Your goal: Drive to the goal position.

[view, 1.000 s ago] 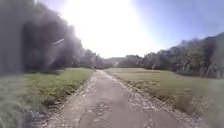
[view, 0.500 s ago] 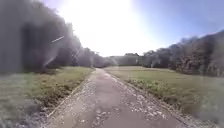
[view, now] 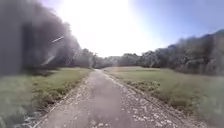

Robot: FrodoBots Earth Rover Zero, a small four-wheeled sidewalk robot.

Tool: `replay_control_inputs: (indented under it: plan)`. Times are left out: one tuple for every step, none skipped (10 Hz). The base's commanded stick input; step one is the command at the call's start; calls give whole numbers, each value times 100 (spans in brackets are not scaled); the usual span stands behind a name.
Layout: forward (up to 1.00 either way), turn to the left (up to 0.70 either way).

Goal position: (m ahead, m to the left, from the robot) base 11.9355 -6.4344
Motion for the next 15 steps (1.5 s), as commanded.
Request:
replay_control_inputs:
  plan:
    - [50, 0]
    - [50, 0]
    - [50, 0]
    - [50, 0]
    - [50, 0]
    - [50, 0]
    - [50, 0]
    - [50, 0]
    - [50, 0]
    - [50, 0]
    - [50, 0]
    - [50, 0]
    - [50, 0]
    - [50, 0]
    - [50, 0]
